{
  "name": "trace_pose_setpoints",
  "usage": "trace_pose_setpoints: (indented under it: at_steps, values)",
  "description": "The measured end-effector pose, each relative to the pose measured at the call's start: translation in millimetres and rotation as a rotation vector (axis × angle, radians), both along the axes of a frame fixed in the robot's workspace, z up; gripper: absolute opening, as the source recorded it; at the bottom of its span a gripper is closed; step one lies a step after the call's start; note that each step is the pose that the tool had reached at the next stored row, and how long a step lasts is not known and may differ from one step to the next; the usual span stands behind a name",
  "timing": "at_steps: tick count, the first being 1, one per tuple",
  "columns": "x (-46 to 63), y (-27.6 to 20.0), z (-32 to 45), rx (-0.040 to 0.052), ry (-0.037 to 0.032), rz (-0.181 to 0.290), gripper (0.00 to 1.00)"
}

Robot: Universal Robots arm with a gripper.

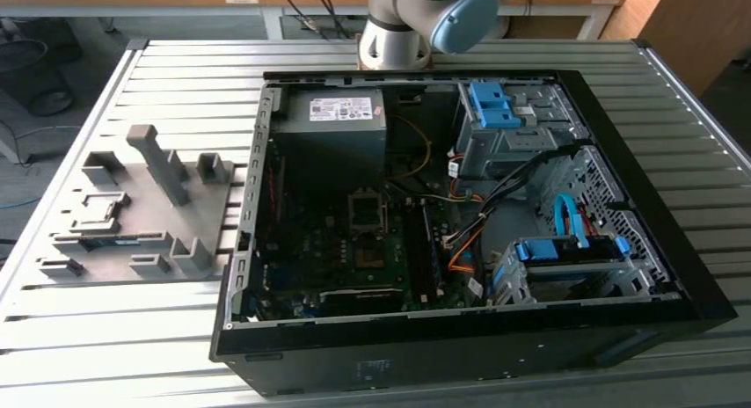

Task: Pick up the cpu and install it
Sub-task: 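Reach for the cpu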

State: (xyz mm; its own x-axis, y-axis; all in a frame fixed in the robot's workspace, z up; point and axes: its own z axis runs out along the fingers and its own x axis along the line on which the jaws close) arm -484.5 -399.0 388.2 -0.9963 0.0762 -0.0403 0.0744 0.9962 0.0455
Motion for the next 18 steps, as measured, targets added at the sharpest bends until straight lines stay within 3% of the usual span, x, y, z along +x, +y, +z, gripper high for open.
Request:
trace_pose_setpoints:
  at_steps: [18]
  values:
    - [-31.4, 0.0, -2.2, 0.0, -0.0001, 0.0, 0.1]
